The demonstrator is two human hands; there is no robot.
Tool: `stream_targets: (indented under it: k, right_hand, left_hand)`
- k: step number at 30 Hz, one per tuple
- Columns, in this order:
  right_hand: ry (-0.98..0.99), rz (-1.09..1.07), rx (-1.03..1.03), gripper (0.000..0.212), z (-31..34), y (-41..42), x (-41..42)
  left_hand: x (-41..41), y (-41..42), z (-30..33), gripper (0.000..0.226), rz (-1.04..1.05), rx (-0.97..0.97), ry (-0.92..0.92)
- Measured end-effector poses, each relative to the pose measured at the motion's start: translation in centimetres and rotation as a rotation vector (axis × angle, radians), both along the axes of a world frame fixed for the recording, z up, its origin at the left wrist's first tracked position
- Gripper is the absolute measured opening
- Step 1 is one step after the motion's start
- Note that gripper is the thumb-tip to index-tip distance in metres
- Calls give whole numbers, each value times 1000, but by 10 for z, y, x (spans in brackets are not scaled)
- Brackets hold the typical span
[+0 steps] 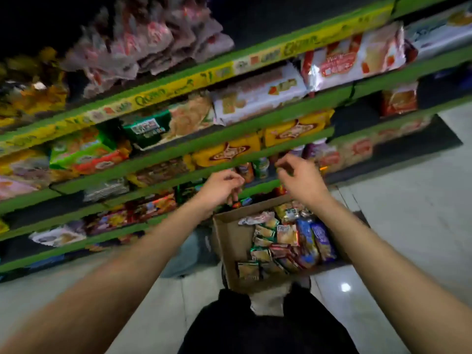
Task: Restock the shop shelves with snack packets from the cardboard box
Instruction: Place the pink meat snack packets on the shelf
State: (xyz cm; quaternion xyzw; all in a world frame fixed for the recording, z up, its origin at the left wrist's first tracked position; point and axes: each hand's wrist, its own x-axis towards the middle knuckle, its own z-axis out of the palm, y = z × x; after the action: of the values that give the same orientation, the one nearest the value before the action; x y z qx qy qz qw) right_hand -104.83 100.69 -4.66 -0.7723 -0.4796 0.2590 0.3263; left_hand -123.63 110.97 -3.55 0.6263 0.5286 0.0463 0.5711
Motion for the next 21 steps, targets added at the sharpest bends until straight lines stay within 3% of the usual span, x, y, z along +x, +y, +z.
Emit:
stream_targets:
  k: [4, 10, 16, 21]
  right_hand:
    - [165, -139, -281, 15, -83, -75, 25]
    - [298, -354, -500, 15, -201, -157, 42]
    - [468, -425, -646, 16, -317, -178, 39]
    - [602, -523, -699, 11, -424, -174, 30]
  left_hand:
    - [29, -44, -103, 14, -15, -191, 107]
    - [44, -95, -251, 27, 104, -479, 273]
    - [28, -105, -371, 19, 179, -695, 415]
    - [22, -86, -473, 17, 188, -741, 454]
